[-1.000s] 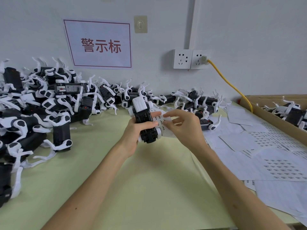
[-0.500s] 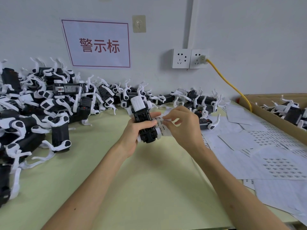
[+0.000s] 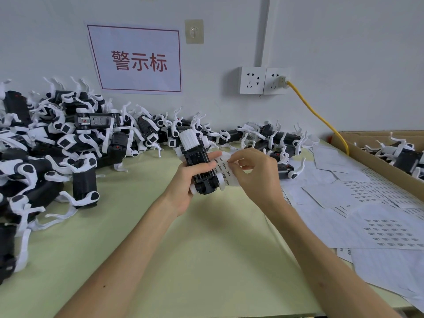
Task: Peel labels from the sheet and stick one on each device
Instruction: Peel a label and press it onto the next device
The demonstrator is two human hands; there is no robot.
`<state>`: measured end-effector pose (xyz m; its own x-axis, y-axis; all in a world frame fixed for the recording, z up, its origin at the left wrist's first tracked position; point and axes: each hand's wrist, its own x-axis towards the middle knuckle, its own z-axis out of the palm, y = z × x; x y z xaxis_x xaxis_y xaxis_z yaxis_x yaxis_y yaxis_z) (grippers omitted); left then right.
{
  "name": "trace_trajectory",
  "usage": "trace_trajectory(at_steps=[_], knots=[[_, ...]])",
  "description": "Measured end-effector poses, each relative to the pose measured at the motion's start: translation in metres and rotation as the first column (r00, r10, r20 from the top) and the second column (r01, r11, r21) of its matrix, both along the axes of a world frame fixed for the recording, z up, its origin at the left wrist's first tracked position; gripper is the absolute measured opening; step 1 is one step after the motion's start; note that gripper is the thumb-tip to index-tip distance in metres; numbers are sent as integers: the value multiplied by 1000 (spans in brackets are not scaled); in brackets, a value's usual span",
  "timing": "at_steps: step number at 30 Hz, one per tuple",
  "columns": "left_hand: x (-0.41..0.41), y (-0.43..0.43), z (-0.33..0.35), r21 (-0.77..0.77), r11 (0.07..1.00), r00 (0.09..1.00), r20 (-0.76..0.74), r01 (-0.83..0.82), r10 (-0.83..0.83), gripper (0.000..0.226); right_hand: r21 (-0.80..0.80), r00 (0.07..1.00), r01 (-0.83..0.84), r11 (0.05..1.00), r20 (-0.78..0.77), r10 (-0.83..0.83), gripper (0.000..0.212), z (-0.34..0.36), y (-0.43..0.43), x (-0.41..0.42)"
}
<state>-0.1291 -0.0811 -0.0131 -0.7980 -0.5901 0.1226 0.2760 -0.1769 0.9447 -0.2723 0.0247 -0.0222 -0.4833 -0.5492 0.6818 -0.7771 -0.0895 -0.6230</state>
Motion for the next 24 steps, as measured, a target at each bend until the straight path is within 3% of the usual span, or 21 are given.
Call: trace_trajectory(at_steps=[4, 24], knots=[[0, -1, 0, -9, 1000, 1000, 12, 1, -1, 44, 43, 998, -25, 999, 54, 23, 18, 0, 0, 2], [0, -1, -1, 46, 999, 1000, 14, 6, -7, 44, 59, 999, -31, 998, -5, 32, 15, 0, 1, 1]])
